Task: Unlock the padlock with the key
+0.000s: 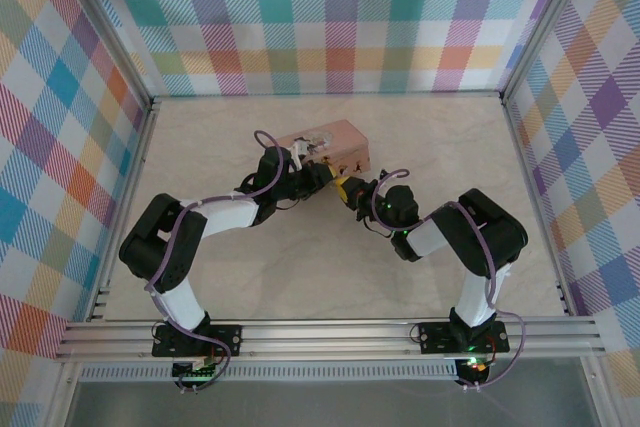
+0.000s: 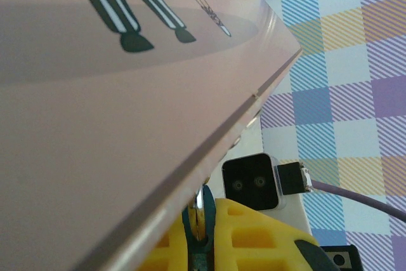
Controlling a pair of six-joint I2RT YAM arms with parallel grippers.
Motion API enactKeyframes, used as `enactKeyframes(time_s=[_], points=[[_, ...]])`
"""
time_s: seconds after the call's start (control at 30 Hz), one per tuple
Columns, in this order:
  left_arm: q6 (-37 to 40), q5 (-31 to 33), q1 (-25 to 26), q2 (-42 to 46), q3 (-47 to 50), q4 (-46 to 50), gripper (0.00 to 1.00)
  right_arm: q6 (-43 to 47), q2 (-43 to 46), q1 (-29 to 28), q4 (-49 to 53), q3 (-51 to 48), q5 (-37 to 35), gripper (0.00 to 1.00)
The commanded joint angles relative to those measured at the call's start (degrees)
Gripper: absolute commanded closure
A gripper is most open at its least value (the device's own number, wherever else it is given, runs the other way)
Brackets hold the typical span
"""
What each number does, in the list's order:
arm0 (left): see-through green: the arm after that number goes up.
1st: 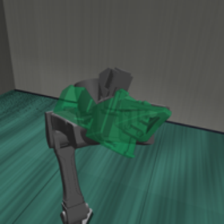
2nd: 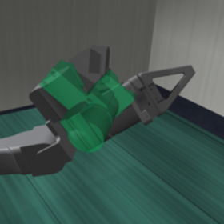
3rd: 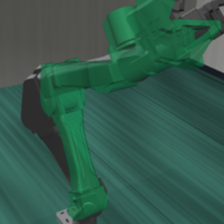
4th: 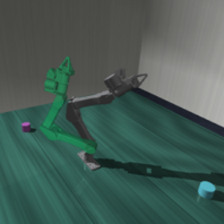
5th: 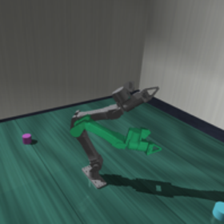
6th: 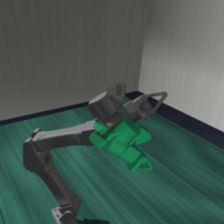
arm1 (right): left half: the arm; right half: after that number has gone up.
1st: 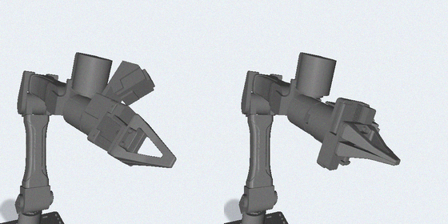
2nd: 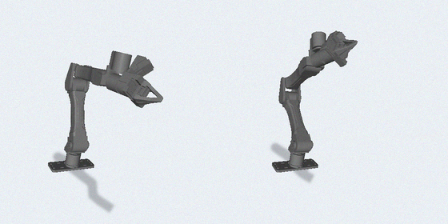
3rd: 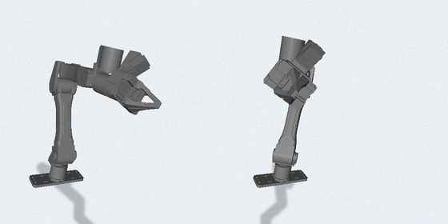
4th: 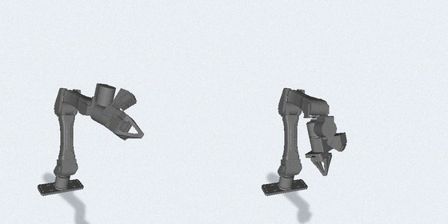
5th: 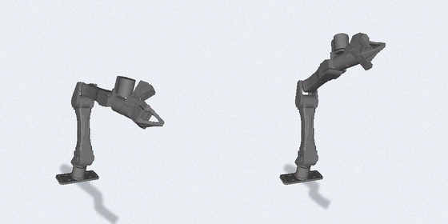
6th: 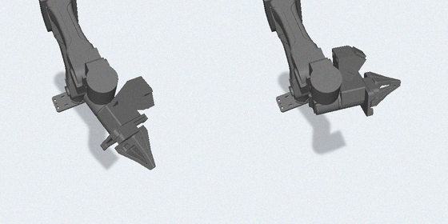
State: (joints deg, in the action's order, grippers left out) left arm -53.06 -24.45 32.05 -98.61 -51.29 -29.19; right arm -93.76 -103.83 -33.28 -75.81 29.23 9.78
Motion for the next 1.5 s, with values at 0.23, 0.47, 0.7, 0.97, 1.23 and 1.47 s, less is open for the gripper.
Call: enactKeyframes(time_s=[0.23, 0.47, 0.7, 0.97, 1.23, 1.47], points=[[3.66, -11.41, 0.57, 1.89, -0.66, 5.61, 0.98, 3.02, 2.91, 2.22, -4.16, -6.05, 0.08, 0.79], [3.72, -10.82, 0.38, 1.03, 0.87, 5.25, 0.97, 4.54, 5.76, 3.74, -3.18, -14.24, 0.96, 0.66], [4.19, -10.28, 0.38, 1.50, 2.23, 6.57, 0.95, 13.66, 17.61, 4.20, 17.99, -15.82, 3.57, 0.65], [4.47, -8.97, 0.40, 2.28, 2.73, 8.98, 0.94, 36.66, 38.88, 2.17, 73.72, -1.08, -4.13, 0.61], [4.45, -8.95, 0.38, 2.41, 2.60, 9.50, 0.94, 53.97, 38.15, 0.71, 91.59, 9.96, -7.93, 0.59], [4.63, -9.37, 0.38, 2.73, 1.96, 10.37, 0.94, 66.62, 36.33, -2.44, 99.00, 18.26, -11.52, 0.56]])
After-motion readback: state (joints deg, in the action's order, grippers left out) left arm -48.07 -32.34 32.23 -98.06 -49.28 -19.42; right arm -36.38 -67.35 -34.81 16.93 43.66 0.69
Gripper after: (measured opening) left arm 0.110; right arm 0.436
